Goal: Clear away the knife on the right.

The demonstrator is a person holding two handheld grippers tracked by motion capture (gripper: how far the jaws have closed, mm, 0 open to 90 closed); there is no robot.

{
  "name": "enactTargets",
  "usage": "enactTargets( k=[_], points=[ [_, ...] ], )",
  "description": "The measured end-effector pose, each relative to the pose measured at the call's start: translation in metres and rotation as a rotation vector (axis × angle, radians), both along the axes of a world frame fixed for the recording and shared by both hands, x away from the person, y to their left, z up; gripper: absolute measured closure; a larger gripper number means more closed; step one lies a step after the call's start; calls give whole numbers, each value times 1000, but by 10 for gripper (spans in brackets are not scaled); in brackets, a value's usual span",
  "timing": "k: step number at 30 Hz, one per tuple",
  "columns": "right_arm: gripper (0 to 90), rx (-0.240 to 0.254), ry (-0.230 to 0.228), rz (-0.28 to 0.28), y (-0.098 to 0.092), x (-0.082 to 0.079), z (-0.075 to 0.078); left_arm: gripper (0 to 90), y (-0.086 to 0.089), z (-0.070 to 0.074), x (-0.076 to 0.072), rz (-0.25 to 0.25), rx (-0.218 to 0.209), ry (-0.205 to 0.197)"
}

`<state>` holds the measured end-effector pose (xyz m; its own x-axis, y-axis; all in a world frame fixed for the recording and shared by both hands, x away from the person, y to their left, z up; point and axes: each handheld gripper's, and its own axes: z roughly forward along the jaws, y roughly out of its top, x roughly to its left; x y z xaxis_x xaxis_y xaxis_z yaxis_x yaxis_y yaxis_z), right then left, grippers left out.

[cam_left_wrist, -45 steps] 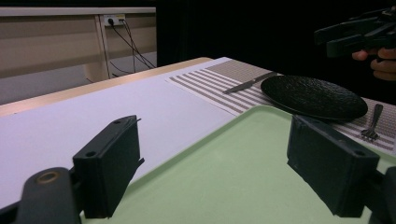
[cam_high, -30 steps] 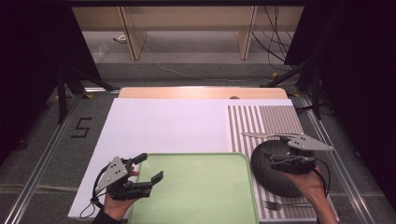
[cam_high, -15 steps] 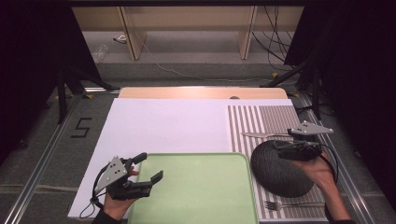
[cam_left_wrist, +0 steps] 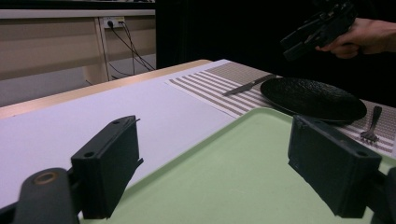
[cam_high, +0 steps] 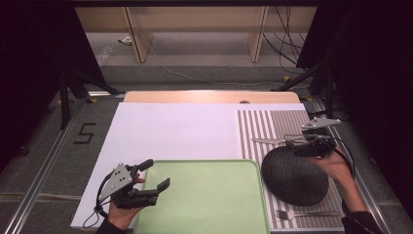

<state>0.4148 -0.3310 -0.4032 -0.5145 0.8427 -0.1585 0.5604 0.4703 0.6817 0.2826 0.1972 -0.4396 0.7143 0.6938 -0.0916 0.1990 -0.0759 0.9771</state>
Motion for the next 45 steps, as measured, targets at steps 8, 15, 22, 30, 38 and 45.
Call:
enactTargets(
  k=[8, 15, 22, 30, 38, 45],
  points=[
    [243, -78, 84, 6, 1, 26, -5, 162, 1, 0, 0, 1, -6, 0],
    [252, -126, 136, -6, -2, 43, -10, 162, 1, 0, 0, -2, -12, 0],
    [262, -163, 187, -11, -2, 58, -15, 162, 0, 0, 0, -2, -9, 1],
    [275, -214, 264, 1, 2, 76, -26, 162, 0, 0, 0, -7, -11, 1],
    [294, -276, 324, 5, 5, 91, -33, 162, 0, 0, 0, -10, -14, 3],
    [302, -312, 363, 4, 5, 100, -38, 162, -1, 0, 0, -12, -14, 2]
  ],
)
